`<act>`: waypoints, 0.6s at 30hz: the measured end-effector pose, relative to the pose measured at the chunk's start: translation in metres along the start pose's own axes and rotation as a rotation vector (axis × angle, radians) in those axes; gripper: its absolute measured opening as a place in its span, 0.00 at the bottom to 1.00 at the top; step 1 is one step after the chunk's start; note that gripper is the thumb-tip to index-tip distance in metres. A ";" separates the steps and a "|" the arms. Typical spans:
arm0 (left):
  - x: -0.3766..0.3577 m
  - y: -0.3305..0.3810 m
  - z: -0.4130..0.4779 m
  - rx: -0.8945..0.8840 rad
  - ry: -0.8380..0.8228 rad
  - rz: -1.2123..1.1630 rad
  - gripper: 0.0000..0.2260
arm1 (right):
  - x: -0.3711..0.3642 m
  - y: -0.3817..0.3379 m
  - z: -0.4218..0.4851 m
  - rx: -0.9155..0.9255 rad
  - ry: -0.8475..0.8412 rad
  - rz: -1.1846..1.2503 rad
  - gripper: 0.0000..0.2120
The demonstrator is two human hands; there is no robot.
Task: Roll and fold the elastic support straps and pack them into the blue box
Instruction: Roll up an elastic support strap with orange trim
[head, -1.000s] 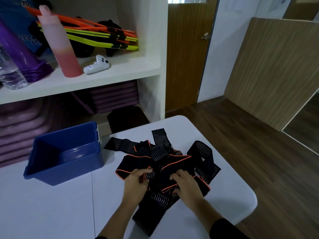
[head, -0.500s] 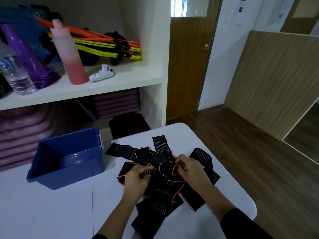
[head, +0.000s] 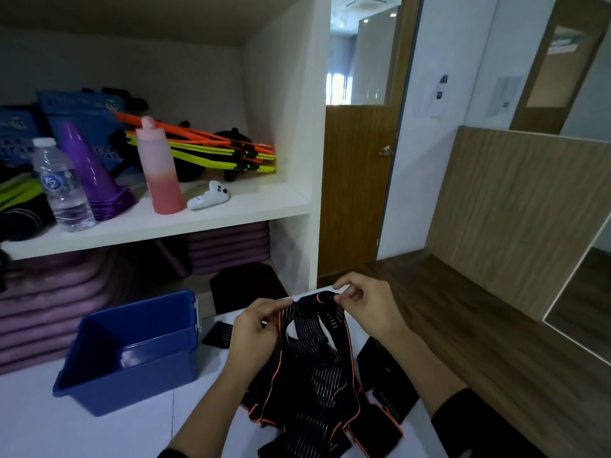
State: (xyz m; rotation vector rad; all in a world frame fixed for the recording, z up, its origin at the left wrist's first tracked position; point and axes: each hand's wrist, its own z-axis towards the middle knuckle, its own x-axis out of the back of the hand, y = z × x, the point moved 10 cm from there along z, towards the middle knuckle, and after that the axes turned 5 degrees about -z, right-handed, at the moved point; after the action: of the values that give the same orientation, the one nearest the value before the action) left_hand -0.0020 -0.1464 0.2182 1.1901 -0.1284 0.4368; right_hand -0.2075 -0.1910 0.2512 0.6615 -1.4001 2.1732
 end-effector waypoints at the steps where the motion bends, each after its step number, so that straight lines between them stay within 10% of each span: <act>1: 0.002 0.005 0.002 -0.014 0.003 0.005 0.21 | 0.002 -0.005 0.002 0.012 -0.006 0.014 0.05; 18: 0.033 0.036 0.010 -0.110 0.177 0.005 0.12 | -0.023 -0.019 0.014 -0.210 -0.228 0.468 0.12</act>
State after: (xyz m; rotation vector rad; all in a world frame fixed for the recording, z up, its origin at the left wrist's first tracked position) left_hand 0.0150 -0.1356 0.2640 1.0382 -0.0023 0.5305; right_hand -0.1766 -0.1996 0.2551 0.5567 -2.0427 2.2940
